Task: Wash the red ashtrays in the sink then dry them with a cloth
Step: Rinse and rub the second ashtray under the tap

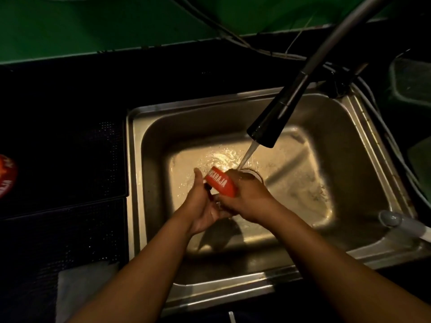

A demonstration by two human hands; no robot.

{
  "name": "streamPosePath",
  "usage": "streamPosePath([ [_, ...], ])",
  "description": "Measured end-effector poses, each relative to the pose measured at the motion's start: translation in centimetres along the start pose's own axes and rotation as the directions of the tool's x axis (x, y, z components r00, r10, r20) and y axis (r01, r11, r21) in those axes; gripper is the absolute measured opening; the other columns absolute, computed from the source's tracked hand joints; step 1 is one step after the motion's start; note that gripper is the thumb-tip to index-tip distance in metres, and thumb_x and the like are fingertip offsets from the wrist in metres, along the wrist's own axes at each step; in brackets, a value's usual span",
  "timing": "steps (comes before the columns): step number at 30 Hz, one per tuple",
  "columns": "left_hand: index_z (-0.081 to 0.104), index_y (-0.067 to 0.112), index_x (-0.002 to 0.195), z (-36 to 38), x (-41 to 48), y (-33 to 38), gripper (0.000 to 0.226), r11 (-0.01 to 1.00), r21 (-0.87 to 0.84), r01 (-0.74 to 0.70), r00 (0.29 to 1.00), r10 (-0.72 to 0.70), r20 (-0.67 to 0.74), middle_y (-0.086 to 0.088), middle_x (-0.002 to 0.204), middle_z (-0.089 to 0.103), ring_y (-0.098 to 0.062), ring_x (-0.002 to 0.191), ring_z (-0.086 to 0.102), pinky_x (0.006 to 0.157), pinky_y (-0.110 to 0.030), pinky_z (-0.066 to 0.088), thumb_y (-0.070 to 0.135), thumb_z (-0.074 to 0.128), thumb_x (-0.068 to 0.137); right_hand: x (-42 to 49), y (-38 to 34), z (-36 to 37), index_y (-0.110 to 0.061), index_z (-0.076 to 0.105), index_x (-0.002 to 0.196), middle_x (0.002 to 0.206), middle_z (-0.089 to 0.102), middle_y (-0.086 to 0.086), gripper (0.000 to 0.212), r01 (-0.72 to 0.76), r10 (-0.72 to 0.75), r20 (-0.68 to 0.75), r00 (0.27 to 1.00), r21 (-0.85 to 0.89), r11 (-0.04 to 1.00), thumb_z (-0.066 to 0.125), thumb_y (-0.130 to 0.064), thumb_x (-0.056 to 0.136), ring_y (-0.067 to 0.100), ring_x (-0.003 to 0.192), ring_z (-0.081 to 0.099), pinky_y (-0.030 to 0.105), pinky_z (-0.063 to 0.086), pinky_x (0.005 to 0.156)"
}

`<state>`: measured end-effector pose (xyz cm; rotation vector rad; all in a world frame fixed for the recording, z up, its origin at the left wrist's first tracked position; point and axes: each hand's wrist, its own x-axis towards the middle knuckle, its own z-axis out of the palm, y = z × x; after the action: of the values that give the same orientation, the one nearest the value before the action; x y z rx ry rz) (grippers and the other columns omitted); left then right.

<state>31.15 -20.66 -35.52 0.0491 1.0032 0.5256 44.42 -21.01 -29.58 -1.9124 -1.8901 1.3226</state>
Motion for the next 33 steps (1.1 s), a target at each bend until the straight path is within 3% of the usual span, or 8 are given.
streamPosePath([
  [6,0.045,0.006,0.137,-0.6,-0.6,1.8,0.058,0.996,-0.090,-0.025,0.994,0.034,0.102,-0.020,0.115,0.066,-0.032,0.096,0.068,0.071,-0.046,0.059,0.035,0.051,0.087,-2.2,2.0,0.3,-0.031,0.053,0.134,0.144,0.046,-0.002,0.053,0.227,-0.271,-0.094,0.958,-0.328,0.917,0.056,-0.052,0.085,0.029,0.135,0.030,0.033,0.020,0.106],
  [9,0.048,0.017,0.135,-0.8,-0.1,1.2,0.045,0.991,-0.032,-0.130,0.984,0.133,0.116,-0.022,0.128,0.057,-0.038,0.112,0.060,0.086,-0.058,0.052,0.011,0.049,0.091,-1.8,2.8,0.5,-0.032,0.029,0.148,0.156,0.018,0.001,0.074,0.017,0.013,-0.302,0.953,0.098,0.995,0.062,-0.051,0.084,0.020,0.141,0.016,0.031,0.020,0.111],
  [14,0.054,0.022,0.125,0.0,-0.2,1.1,0.044,0.946,0.117,-0.302,0.953,0.302,0.019,-0.014,0.121,0.061,-0.030,0.106,0.063,0.085,-0.046,0.055,-0.005,0.038,0.094,-0.5,2.5,0.9,-0.034,0.037,0.136,0.131,0.052,0.002,0.048,-0.326,0.349,0.141,0.926,0.766,0.554,0.058,-0.028,0.094,0.023,0.105,0.061,0.047,0.058,0.080],
  [17,0.054,0.030,0.116,-0.3,-0.6,1.4,0.040,0.770,0.522,-0.366,0.897,0.441,-0.022,-0.007,0.119,0.061,-0.020,0.103,0.061,0.079,-0.034,0.057,-0.003,0.043,0.094,-0.4,2.6,1.7,-0.031,0.044,0.124,0.115,0.055,-0.002,0.039,-0.304,0.327,0.130,0.936,0.768,0.563,0.049,-0.006,0.095,0.024,0.101,0.062,0.045,0.059,0.077],
  [19,0.051,0.035,0.112,-1.0,-0.5,1.2,0.041,0.600,0.711,-0.368,0.876,0.480,0.049,-0.003,0.118,0.060,-0.018,0.106,0.059,0.084,-0.032,0.054,-0.001,0.046,0.094,0.0,3.0,1.7,-0.032,0.045,0.121,0.118,0.054,-0.003,0.044,-0.217,0.294,-0.013,0.956,0.646,0.732,0.046,0.001,0.092,0.025,0.110,0.059,0.048,0.056,0.086],
  [24,0.051,0.031,0.109,-1.7,-0.6,0.4,0.039,0.399,0.843,-0.360,0.827,0.555,0.090,0.007,0.101,0.061,-0.019,0.102,0.060,0.079,-0.023,0.044,0.001,0.057,0.085,1.1,2.9,0.7,-0.024,0.055,0.127,0.127,0.054,0.002,0.054,0.010,0.038,-0.211,0.977,0.220,0.975,0.049,0.008,0.085,0.023,0.117,0.052,0.041,0.047,0.100],
  [29,0.030,0.031,0.132,-1.2,-2.0,-0.5,0.057,0.268,0.892,-0.365,0.786,0.602,0.141,-0.002,0.118,0.056,-0.018,0.104,0.058,0.079,-0.018,0.046,0.004,0.054,0.089,1.0,2.9,0.9,-0.037,0.063,0.111,0.116,0.049,-0.022,0.058,0.160,-0.041,-0.308,0.951,0.371,0.915,0.045,0.012,0.084,0.017,0.118,0.050,0.044,0.048,0.100],
  [33,0.015,0.036,0.146,0.7,-3.1,-0.3,0.067,0.089,0.869,-0.486,0.716,0.611,0.338,-0.005,0.146,0.037,-0.018,0.128,0.043,0.106,-0.026,0.036,0.023,0.049,0.089,1.4,3.2,2.0,-0.043,0.059,0.116,0.121,0.063,-0.003,0.051,-0.003,0.244,-0.155,0.957,0.840,0.543,0.039,-0.001,0.097,0.023,0.114,0.060,0.048,0.052,0.095],
])
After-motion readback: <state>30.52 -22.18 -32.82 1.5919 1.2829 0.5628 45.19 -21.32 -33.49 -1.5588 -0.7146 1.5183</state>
